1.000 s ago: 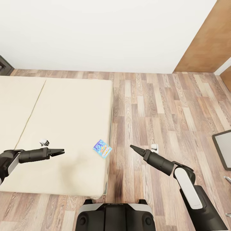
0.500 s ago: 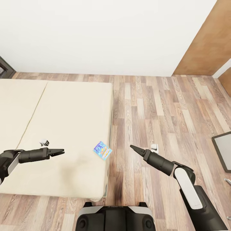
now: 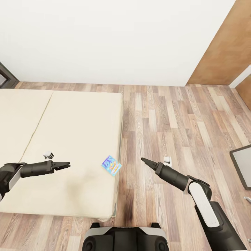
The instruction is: Put all the toys in the child's room - the three board games (two on the bed and one on the table), the two jigsaw puzzles on the table, and the tennis ball on the table - inside the toy box on the table in the child's room.
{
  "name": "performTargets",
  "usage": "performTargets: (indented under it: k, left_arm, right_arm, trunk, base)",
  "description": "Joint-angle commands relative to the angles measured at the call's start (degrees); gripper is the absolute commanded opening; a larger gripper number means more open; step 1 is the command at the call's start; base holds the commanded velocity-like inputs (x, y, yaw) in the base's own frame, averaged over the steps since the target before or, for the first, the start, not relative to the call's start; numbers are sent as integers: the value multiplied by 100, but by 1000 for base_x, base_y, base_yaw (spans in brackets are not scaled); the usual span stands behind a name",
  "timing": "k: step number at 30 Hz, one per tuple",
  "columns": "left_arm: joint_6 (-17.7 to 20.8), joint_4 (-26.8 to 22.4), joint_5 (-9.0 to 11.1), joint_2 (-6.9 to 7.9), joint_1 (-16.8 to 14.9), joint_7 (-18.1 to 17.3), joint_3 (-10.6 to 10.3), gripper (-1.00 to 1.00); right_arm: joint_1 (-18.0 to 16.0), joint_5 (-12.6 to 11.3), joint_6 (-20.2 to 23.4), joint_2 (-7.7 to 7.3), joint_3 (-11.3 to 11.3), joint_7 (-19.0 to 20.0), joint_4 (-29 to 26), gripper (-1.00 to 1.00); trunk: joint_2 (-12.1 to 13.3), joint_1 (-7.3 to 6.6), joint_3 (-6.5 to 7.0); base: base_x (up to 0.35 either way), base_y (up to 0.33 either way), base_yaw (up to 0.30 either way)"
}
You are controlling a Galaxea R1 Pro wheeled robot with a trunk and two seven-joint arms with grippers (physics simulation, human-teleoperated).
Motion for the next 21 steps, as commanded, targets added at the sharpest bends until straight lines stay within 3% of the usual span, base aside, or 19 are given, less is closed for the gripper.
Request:
performTargets:
  k: [1,21]
  left_arm:
    - [61,1,31,8,-3,-18,-39,100]
    - [61,2,31,-7,5,-19,-46,100]
  right_arm:
    - [-3,-9,19,-1,1,4,7,100]
    - [-1,-6,14,6,2,3,72,100]
  trunk:
    - [-9,4,3]
    - [-9,4,189]
  base:
    - [0,0,0]
    - [0,0,0]
